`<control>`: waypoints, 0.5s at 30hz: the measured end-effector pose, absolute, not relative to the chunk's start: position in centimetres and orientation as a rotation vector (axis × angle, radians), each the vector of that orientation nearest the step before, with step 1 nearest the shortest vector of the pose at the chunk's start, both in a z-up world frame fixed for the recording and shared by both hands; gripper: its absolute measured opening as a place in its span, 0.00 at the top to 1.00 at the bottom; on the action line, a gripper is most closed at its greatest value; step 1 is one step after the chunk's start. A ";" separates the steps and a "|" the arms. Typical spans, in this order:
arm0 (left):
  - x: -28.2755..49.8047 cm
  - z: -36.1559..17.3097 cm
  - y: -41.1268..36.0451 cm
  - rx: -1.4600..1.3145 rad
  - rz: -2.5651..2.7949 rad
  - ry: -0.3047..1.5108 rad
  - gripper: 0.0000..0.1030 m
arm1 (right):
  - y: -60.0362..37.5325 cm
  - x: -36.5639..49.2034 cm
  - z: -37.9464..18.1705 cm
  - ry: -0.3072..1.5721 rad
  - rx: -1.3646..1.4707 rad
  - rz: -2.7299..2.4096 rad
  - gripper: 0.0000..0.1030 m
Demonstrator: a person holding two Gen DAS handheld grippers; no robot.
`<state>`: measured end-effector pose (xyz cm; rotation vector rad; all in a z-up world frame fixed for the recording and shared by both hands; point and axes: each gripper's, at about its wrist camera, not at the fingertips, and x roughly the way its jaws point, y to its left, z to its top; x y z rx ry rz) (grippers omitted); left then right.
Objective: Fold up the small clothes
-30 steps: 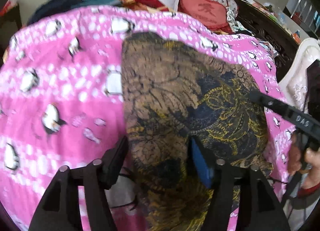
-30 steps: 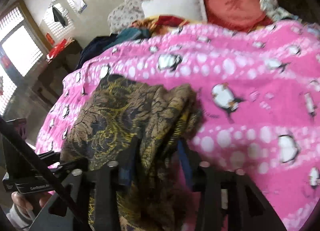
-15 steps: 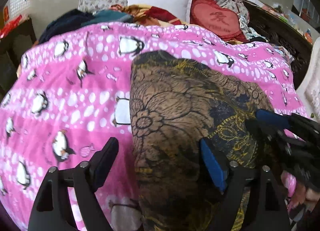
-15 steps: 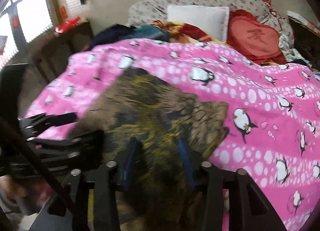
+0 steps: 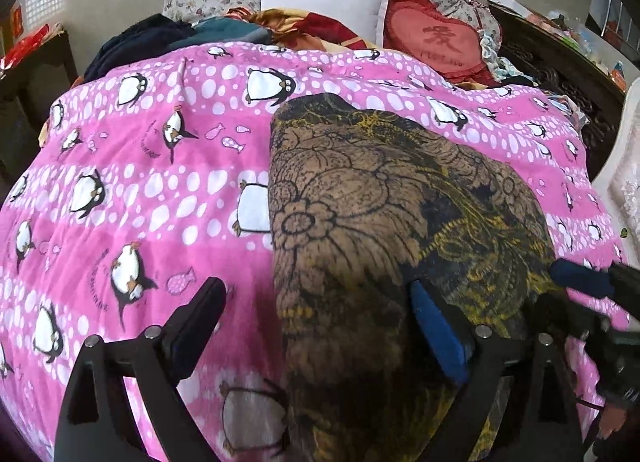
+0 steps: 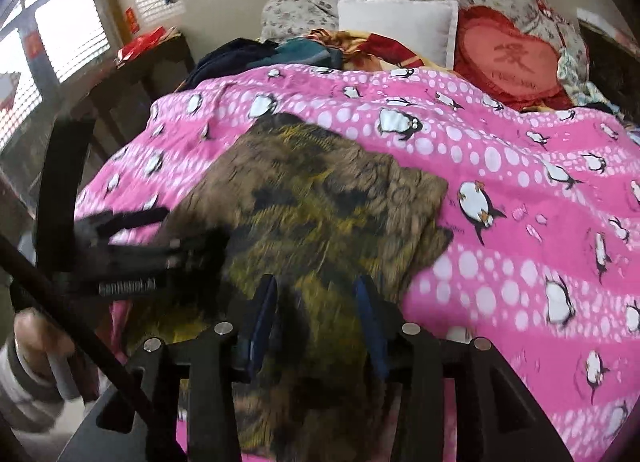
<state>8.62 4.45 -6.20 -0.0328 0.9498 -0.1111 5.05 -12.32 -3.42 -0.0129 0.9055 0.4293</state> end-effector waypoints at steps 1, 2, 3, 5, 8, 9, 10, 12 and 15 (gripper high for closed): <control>8.1 -6.2 4.5 -0.030 -0.108 0.944 0.10 | -12.3 4.5 -3.8 0.907 -0.021 0.415 0.56; 7.6 -6.2 4.5 -0.030 -0.103 0.941 0.10 | -12.3 4.1 -4.4 0.915 -0.028 0.400 0.56; 7.1 -6.3 4.5 -0.030 -0.095 0.937 0.10 | -12.2 3.9 -5.2 0.929 -0.035 0.394 0.56; 6.3 -6.9 4.4 -0.022 -0.090 0.944 0.10 | -11.8 3.6 -6.9 0.952 -0.051 0.375 0.56; 5.4 -7.7 4.4 -0.030 -0.089 0.966 0.10 | -11.9 3.1 -6.5 0.948 -0.028 0.364 0.56; 5.1 -7.6 4.5 -0.034 -0.087 0.962 0.10 | -12.2 2.8 -5.9 0.943 -0.006 0.368 0.56; 4.8 -7.4 4.5 -0.034 -0.084 0.954 0.10 | -12.5 2.1 -4.9 0.925 0.015 0.369 0.54; 4.1 -6.7 4.6 -0.032 -0.068 0.926 0.10 | -13.2 1.1 -3.7 0.906 0.032 0.354 0.42; 3.4 -5.8 4.6 -0.034 -0.070 0.905 0.10 | -14.7 -1.0 -1.4 0.892 0.095 0.358 0.33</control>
